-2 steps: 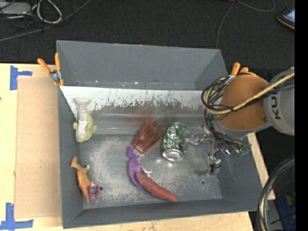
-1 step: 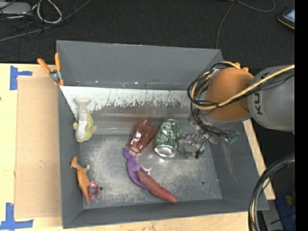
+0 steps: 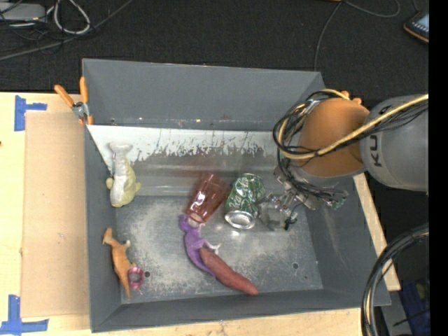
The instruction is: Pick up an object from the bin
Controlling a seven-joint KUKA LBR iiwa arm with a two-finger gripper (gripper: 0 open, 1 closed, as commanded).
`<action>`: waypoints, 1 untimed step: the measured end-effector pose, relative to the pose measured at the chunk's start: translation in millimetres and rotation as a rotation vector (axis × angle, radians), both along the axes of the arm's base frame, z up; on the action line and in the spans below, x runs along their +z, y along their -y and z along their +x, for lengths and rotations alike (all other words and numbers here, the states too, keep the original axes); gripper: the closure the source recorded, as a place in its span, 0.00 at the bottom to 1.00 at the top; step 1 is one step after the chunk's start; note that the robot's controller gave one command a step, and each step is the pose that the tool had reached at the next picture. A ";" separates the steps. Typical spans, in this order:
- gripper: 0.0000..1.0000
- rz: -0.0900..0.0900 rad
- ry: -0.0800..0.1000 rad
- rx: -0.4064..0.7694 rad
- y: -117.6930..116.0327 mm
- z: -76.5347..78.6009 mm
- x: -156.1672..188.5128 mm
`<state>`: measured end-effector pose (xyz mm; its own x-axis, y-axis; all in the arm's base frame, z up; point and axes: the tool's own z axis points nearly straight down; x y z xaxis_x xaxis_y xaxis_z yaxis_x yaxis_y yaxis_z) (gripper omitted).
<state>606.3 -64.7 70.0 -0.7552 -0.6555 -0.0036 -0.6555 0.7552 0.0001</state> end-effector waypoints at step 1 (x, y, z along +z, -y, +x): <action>1.00 0.000 0.000 0.000 -0.1 0.0 0.1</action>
Offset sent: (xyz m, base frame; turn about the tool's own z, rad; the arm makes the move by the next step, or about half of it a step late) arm 0.0000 -0.0001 0.0218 0.0000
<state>606.4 -64.6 70.1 -0.7552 -0.6555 -0.0038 -0.6555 0.7552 0.0001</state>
